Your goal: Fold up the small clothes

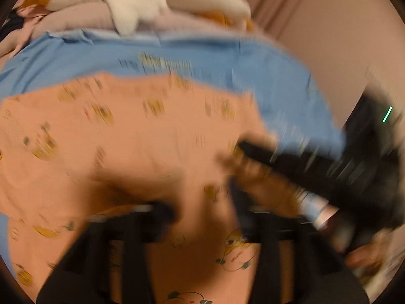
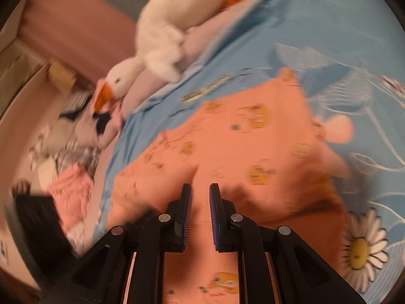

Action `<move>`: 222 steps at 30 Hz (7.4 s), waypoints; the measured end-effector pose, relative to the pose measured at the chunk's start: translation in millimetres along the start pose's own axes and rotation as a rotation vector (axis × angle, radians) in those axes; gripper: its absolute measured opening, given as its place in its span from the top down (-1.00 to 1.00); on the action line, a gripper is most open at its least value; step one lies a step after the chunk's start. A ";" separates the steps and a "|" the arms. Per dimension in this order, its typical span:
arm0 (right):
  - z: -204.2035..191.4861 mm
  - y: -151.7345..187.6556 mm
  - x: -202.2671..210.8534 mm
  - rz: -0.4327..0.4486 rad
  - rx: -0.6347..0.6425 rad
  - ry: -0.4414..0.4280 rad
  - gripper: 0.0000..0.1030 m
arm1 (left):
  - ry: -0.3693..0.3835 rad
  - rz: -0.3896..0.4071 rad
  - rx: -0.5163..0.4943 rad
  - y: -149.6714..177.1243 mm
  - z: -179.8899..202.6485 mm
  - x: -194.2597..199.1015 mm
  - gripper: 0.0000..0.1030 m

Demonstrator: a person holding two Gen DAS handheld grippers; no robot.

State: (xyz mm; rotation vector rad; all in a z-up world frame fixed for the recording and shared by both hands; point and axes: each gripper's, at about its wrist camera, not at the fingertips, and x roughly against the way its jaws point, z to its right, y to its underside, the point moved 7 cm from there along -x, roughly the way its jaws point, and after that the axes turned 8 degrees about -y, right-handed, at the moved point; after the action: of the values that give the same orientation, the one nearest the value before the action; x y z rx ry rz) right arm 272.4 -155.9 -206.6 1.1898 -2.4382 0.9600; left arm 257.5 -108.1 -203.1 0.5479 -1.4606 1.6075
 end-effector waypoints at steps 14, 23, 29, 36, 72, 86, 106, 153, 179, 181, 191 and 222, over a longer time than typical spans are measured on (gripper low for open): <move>-67.4 27.5 -8.4 -0.101 0.427 0.054 0.49 | -0.075 0.145 0.069 43.1 -107.6 99.0 -0.81; -114.8 75.6 -76.2 -0.271 0.842 0.211 0.49 | -0.087 0.144 0.326 59.6 -178.3 111.6 -0.81; -95.6 58.6 -93.3 -0.216 0.830 0.329 0.85 | -0.079 0.125 0.329 63.5 -180.3 109.4 -0.81; -93.3 9.7 -3.8 0.125 0.562 0.100 0.85 | -0.058 0.103 0.306 64.3 -170.4 96.4 -0.81; 64.1 -31.4 51.4 0.082 0.227 0.577 0.83 | -0.073 -0.033 0.143 19.4 -151.2 33.9 0.06; 7.1 -38.7 -48.1 -0.151 0.459 0.457 0.71 | -0.087 -0.063 0.136 33.8 -164.0 44.7 0.05; 35.8 74.2 118.4 -0.117 0.072 0.196 0.08 | 0.157 -0.018 0.416 118.9 -171.5 140.8 -0.70; -37.7 94.5 126.7 -0.134 0.165 -0.221 0.83 | 0.326 -0.127 0.555 143.7 -168.0 166.6 -0.55; -43.1 60.8 129.9 0.003 0.027 -0.368 0.83 | 0.637 0.044 0.654 77.9 -129.9 175.9 0.98; -45.5 40.1 119.1 0.030 0.004 -0.385 0.83 | 0.625 0.063 0.652 42.4 -139.0 168.9 0.98; 13.5 -71.3 36.3 0.121 -0.210 -0.258 0.83 | 0.463 -0.008 0.746 -73.0 -211.9 68.2 0.97; -13.8 -34.3 -64.6 -0.268 0.428 0.164 0.68 | 0.185 -0.076 0.191 -45.2 -151.7 20.9 0.43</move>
State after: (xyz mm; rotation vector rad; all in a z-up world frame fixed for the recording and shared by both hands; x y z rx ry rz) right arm 339.0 -123.1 -212.8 1.4571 -1.9384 1.4703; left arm 318.1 39.2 -193.4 0.5400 -1.1453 1.6990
